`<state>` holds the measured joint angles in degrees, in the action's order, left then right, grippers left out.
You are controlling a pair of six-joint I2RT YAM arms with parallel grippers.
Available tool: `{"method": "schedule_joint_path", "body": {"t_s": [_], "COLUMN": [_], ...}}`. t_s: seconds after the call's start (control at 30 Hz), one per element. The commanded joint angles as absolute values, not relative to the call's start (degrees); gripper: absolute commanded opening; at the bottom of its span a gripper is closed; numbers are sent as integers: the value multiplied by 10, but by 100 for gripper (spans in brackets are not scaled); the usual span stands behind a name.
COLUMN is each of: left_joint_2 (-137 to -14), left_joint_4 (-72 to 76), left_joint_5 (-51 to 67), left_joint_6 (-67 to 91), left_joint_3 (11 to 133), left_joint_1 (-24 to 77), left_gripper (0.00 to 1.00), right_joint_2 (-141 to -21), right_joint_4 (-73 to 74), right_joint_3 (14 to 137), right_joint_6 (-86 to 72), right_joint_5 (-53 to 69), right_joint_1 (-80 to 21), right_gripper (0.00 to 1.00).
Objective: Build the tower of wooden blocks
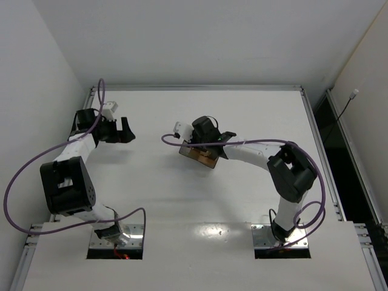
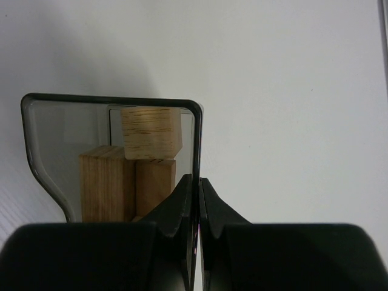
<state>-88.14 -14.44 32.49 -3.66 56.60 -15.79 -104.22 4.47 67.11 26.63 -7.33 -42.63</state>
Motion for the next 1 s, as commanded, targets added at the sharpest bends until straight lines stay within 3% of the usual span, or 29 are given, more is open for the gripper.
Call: {"method": "schedule_joint_path", "body": {"t_s": [0.0,0.23,0.6,0.8,0.97], "left_joint_2": [-846,-846,-839,-845,-845], "left_joint_4": [-118,-118,-106,-101,-96], "left_joint_5": [316,303,280,251,215], "left_joint_6": [-61,-61,-55,-37,-16], "left_joint_3": [555,555,550,550,550], "left_joint_1": [-146,-135,-135,-135,-135], "left_gripper": [100,100,100,100,100], "right_joint_2": [-1037,-1037,-1037,-1062,-1100], "right_joint_4": [38,26,-111,-266,-512], "right_joint_3": [706,706,673,619,536], "right_joint_6": [239,234,318,480,646], "right_joint_5": [-36,-48,-256,-349,-381], "right_joint_1": [-415,-410,-420,-444,-470], "right_gripper": [0,0,0,0,0]}}
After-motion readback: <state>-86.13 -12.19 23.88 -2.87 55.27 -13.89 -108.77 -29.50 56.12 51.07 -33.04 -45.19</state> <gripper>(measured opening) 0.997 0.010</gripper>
